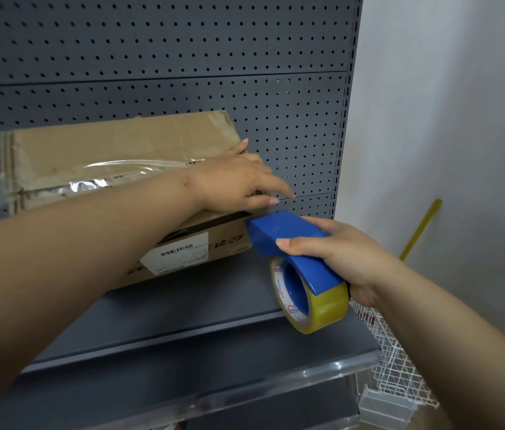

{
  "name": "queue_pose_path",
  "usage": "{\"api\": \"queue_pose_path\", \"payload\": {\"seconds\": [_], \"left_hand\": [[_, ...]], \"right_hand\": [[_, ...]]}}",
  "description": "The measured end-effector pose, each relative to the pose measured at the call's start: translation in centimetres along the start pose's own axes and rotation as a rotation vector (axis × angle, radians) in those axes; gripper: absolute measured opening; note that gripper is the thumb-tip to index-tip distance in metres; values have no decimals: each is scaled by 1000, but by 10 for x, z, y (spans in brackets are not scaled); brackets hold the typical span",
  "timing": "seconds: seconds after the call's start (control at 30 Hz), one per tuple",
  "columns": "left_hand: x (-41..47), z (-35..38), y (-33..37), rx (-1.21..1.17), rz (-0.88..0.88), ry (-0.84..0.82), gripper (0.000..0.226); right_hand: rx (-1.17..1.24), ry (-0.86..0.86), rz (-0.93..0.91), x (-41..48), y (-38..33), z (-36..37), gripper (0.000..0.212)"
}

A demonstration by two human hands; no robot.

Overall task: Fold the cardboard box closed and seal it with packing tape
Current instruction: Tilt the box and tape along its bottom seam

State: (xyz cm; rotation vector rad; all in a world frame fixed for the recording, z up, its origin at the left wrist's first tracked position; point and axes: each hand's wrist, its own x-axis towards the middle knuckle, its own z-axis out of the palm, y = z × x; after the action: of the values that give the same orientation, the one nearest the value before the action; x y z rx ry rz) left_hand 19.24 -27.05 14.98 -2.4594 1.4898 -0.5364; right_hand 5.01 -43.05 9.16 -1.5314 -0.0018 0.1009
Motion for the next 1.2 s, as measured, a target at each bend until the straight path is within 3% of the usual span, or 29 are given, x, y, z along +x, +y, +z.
{"api": "queue_pose_path", "payload": {"seconds": [0.27, 0.37, 0.5, 0.7, 0.93, 1.2], "left_hand": [[3, -3, -3, -16, 10, 54, 30], [2, 0, 0, -18, -12, 45, 31], [0, 0, 2, -28, -22, 83, 29], [1, -1, 9, 11, -43, 11, 21], [-6, 24, 50, 199, 4, -34, 26], [-22, 63, 92, 443, 95, -158, 25]], "right_hand": [[-97, 54, -123, 1, 3, -4, 23], [-159, 1, -74, 0, 18, 6, 29], [-222, 276, -161, 0, 27, -16, 29], [-182, 387, -328, 10, 1, -33, 32], [-150, 437, -405, 11, -14, -56, 22], [-72, 394, -436, 13, -16, -54, 43]]}}
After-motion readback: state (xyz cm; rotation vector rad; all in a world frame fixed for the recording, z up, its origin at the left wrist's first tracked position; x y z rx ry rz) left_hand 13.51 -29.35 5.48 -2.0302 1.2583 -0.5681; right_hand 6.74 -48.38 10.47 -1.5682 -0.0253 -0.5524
